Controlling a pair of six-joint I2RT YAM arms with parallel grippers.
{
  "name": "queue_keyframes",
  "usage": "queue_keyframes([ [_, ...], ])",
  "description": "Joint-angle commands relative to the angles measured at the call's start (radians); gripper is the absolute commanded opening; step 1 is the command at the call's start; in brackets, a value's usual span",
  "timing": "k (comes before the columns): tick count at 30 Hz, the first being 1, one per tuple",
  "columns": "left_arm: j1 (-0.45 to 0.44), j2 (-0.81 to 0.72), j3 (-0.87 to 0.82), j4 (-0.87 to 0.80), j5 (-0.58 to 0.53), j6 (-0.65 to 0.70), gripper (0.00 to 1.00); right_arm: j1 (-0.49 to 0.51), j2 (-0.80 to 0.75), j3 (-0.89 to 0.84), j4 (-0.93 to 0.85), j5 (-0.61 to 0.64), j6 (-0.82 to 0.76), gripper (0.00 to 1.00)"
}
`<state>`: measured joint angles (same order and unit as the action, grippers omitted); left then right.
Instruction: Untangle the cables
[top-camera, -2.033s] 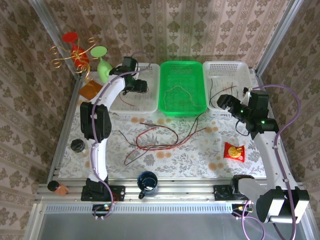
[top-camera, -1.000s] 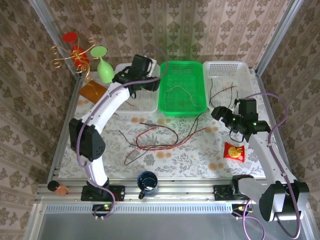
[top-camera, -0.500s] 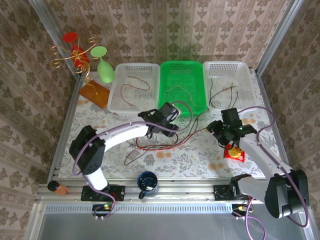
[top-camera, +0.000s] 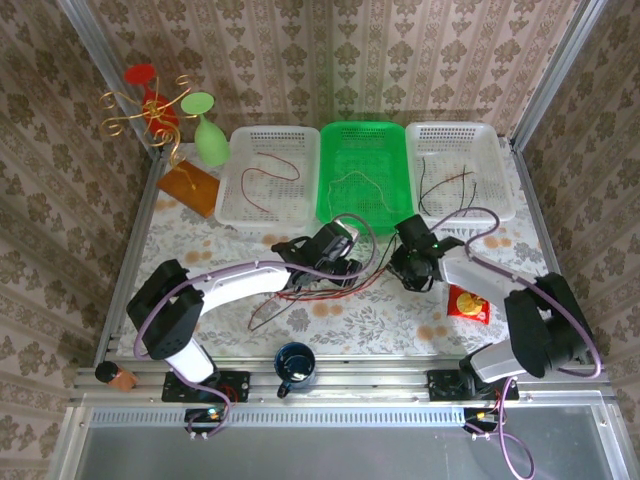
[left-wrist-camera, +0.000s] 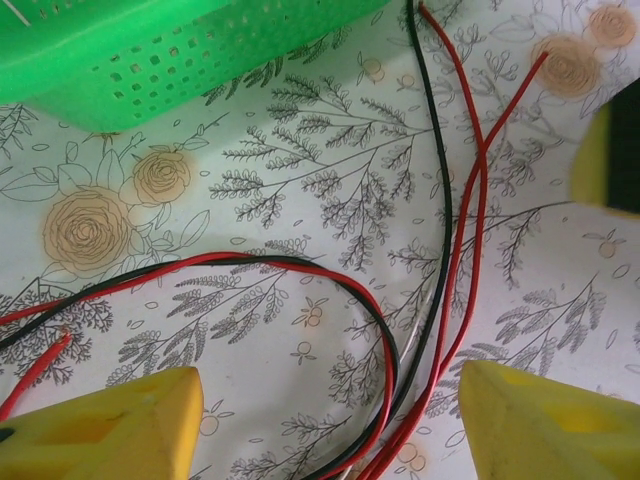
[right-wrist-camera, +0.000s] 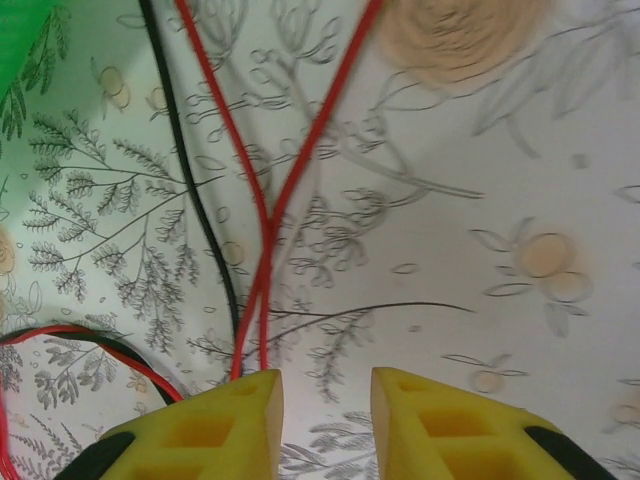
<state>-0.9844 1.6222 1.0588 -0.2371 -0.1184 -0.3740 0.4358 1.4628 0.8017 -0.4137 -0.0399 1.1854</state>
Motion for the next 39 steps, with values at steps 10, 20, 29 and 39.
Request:
queue_keyframes([
  [10,0.089,-0.116,-0.05,-0.012,0.06,-0.044,0.69,0.067,0.115,0.086,0.005,0.063,0.034,0.21],
  [20,0.099,-0.136,-0.075,-0.016,0.062,-0.042,0.69,0.09,0.174,0.101,0.044,0.038,0.026,0.2],
  [29,0.095,-0.129,-0.06,-0.026,0.066,-0.042,0.69,0.098,0.226,0.105,0.055,0.044,0.026,0.19],
  [39,0.09,-0.156,-0.06,-0.051,0.062,-0.049,0.69,0.1,0.185,0.073,0.091,0.059,0.027,0.0],
])
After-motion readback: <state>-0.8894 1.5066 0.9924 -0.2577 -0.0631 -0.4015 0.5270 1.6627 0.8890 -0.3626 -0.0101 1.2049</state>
